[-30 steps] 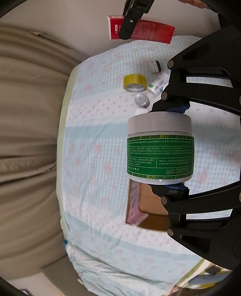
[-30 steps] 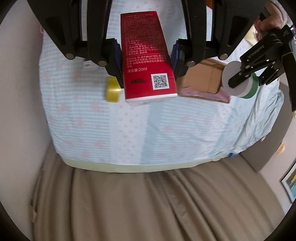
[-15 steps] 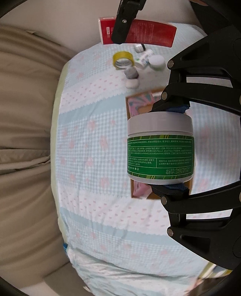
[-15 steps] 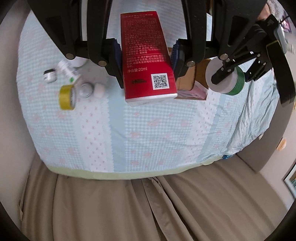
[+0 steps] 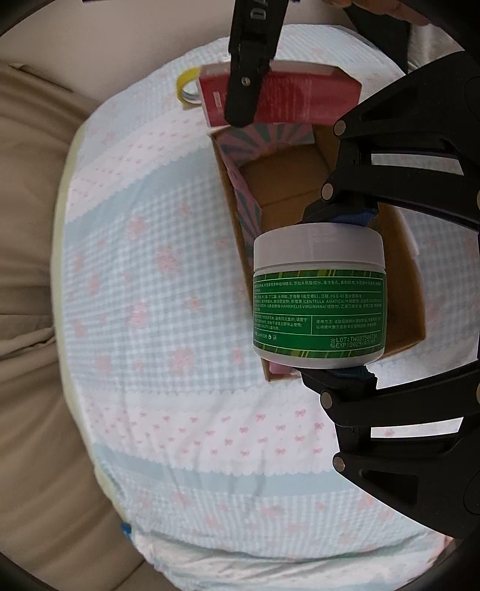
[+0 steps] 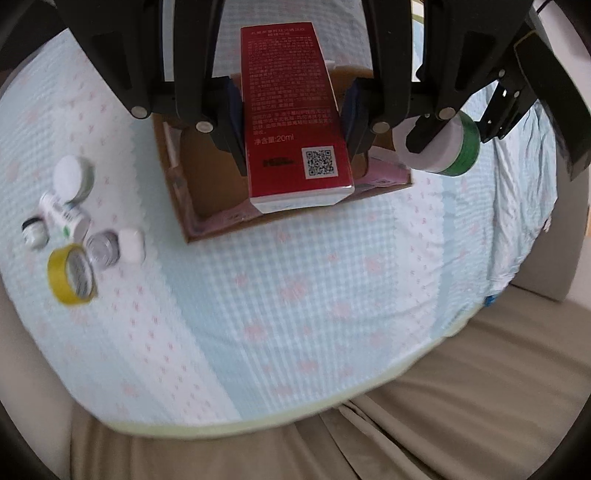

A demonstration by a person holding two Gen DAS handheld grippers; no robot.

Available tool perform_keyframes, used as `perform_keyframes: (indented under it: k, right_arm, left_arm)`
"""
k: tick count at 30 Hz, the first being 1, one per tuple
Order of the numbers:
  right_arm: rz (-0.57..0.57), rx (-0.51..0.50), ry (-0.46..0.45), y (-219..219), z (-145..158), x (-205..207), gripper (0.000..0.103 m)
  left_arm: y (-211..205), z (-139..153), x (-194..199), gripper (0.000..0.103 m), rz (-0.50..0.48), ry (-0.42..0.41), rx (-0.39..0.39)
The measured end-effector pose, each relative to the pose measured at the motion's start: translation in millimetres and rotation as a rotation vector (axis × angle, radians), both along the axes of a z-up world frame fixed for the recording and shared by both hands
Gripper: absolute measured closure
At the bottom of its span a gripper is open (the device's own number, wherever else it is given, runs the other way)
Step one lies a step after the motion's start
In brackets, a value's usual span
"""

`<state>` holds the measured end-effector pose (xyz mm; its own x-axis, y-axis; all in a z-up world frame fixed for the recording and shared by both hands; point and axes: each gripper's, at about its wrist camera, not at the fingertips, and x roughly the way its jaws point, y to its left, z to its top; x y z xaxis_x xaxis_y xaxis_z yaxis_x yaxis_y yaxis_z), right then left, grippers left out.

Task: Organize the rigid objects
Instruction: 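Carry the green jar and red box over the cardboard box with both grippers, then lower and release the green jar and red box into the box with both grippers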

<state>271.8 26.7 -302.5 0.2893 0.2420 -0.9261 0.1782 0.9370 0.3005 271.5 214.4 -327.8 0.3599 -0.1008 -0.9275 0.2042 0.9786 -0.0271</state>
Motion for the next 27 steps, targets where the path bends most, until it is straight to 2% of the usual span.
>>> perform_keyframes:
  k: [11, 15, 20, 26, 27]
  right_arm:
    - [-0.079, 0.011, 0.208, -1.1, -113.3, 22.1, 0.064]
    - [-0.063, -0.018, 0.237, -2.6, -136.3, 27.0, 0.064]
    - [-0.051, -0.041, 0.263, -5.0, -153.0, 27.8, 0.064]
    - [-0.027, -0.059, 0.287, -4.8, -157.8, 29.8, 0.063]
    - [-0.012, -0.084, 0.288, -2.5, -157.5, 30.9, 0.063]
  left_arm:
    - [-25.3, -102.0, 12.9, 0.051, -0.081, 0.159, 0.043]
    - [-27.6, -126.1, 14.9, 0.051, -0.09, 0.195, 0.059]
    - [-34.4, -142.9, 15.2, 0.051, -0.117, 0.221, 0.096]
    - [-42.7, -135.6, 13.8, 0.05, -0.157, 0.198, 0.094]
    - [-44.0, -132.7, 14.4, 0.036, -0.164, 0.193, 0.094]
